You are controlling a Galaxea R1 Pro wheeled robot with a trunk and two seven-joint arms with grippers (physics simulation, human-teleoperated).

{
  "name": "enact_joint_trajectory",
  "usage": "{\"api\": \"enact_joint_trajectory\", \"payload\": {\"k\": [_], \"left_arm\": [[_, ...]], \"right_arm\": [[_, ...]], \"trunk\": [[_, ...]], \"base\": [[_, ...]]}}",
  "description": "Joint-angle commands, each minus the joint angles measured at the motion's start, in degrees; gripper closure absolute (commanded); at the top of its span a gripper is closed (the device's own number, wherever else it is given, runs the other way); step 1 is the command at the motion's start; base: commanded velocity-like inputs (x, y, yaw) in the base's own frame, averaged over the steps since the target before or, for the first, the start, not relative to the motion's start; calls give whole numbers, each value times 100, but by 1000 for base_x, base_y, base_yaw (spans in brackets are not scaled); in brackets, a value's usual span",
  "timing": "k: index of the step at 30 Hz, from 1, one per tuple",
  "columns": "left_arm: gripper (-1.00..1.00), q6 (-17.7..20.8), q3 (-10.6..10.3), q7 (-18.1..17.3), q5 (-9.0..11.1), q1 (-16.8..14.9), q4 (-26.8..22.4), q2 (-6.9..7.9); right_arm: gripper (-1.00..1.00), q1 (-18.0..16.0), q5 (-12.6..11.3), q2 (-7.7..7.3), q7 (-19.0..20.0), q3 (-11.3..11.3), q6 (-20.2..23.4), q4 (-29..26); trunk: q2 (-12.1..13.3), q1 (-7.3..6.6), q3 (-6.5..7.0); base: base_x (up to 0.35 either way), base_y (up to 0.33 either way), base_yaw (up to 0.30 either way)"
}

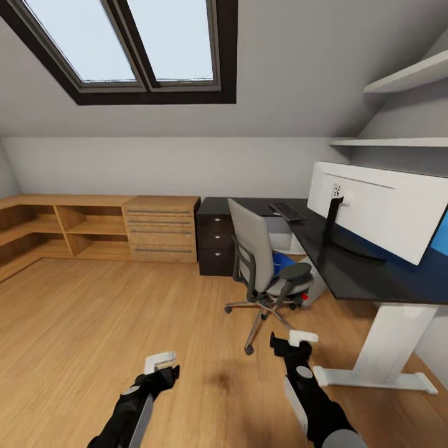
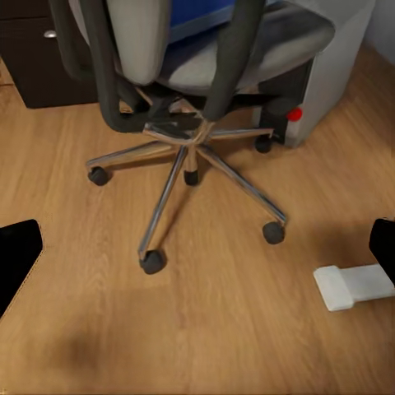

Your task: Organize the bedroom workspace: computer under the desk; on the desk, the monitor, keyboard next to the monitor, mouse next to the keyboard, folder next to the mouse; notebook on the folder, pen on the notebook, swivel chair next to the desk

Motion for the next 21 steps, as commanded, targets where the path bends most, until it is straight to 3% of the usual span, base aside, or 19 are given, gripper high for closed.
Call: {"api": "enact_joint_trajectory", "payload": {"k": [1, 4, 5, 7, 8, 10, 14, 15, 17, 18, 20, 21], "left_arm": [[-100, 136, 7, 39, 10, -156, 32, -3], [-100, 332, 4, 69, 14, -465, 177, 7], [-100, 402, 4, 71, 10, -581, 277, 12], [-100, 440, -2, 69, 8, -657, 340, 17], [-100, 452, -4, 65, 7, -684, 358, 24], [-100, 482, -4, 76, -23, -747, 384, 62], [-100, 498, -4, 85, -116, -774, 392, 123], [-100, 500, -4, 91, -248, -788, 272, 176], [-100, 506, -18, 103, -308, -757, -217, 176], [-100, 514, -26, 107, -327, -563, -690, 173], [-100, 520, -28, 107, -331, -459, -907, 173], [-100, 547, -30, 109, -344, -292, -1231, 174]], "right_arm": [[-100, -132, -69, 6, 1, -21, 180, -3], [-100, -416, -383, -2, 23, -39, 633, 11], [-100, -528, -651, -6, 46, -46, 776, 141], [-100, -603, -899, -7, 64, -33, 733, 465], [-100, -632, -990, -8, 70, -22, 625, 680], [-100, -704, -1173, -15, 85, 1, -227, 1425], [-100, -736, -1239, -22, 76, 5, -1049, 1626], [-100, -745, -1266, -23, 65, 3, -1469, 1547], [-100, -746, -1275, -20, 59, 6, -1573, 1473], [-100, -746, -1277, -19, 54, 4, -1549, 1407], [-100, -743, -1278, -14, 52, 3, -1540, 1333], [-100, -700, -1295, 12, 44, 8, -1474, 774]], "trunk": [[-45, 22, -26], [-165, 88, -80], [-205, 110, -98], [-285, 154, -133], [-325, 176, -151], [-406, 220, -187], [-566, 308, -259], [-606, 330, -277], [-686, 374, -313], [-727, 396, -331], [-807, 439, -367], [-847, 461, -385]], "base": [[0, 0, 0], [0, 0, 0], [0, 0, 0], [0, 0, 0], [0, 0, 0], [0, 0, 0], [0, 0, 0], [0, 0, 0], [0, 0, 0], [0, 0, 0], [0, 0, 0], [0, 0, 0]]}}
